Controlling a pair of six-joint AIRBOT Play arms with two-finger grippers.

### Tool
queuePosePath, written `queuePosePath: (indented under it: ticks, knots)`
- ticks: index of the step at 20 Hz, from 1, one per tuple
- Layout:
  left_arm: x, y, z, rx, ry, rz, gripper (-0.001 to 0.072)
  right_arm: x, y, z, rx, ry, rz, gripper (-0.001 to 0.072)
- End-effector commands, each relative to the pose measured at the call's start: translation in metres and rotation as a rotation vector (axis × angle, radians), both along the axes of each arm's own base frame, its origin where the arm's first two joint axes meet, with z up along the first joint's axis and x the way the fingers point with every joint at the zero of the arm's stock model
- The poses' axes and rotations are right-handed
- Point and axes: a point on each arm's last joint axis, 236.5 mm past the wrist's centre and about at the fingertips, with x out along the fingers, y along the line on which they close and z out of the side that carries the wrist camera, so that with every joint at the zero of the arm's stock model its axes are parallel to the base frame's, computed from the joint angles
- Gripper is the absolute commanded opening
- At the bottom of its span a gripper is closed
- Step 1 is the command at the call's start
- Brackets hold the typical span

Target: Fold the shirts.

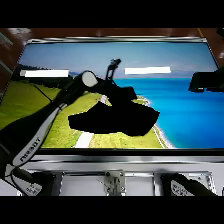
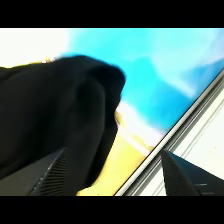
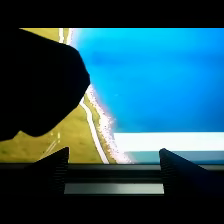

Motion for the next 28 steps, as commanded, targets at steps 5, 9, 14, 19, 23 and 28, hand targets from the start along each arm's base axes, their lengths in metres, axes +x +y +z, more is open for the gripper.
queuePosePath:
  ticks: [5, 9, 14, 19, 23, 28]
  knots:
    - [0.009, 0.271, 0.025, 0.322, 0.111, 0.154, 0.0561, -0.011, -0.025, -0.106, 0.406, 0.202, -0.177, 0.0673]
    - [-0.062, 0.344, -0.039, 0.324, 0.372, 0.314, 0.0673, -0.012, -0.031, -0.151, 0.605, 0.239, -0.263, 0.0674]
    - [-0.122, 0.334, -0.138, 0.256, 0.554, 0.418, 0.0674, 0.0, -0.016, -0.189, 0.609, 0.291, -0.236, 0.0673]
    - [-0.115, 0.324, -0.167, 0.223, 0.564, 0.495, 0.0676, 0.018, 0.006, -0.205, 0.587, 0.286, -0.187, 0.0673]
    - [-0.098, 0.309, -0.178, 0.191, 0.541, 0.527, 0.0672, 0.018, 0.012, -0.218, 0.598, 0.329, -0.179, 0.0674]
    - [-0.078, 0.3, -0.195, 0.174, 0.518, 0.601, 0.0612, 0.016, 0.013, -0.218, 0.597, 0.336, -0.177, 0.0674]
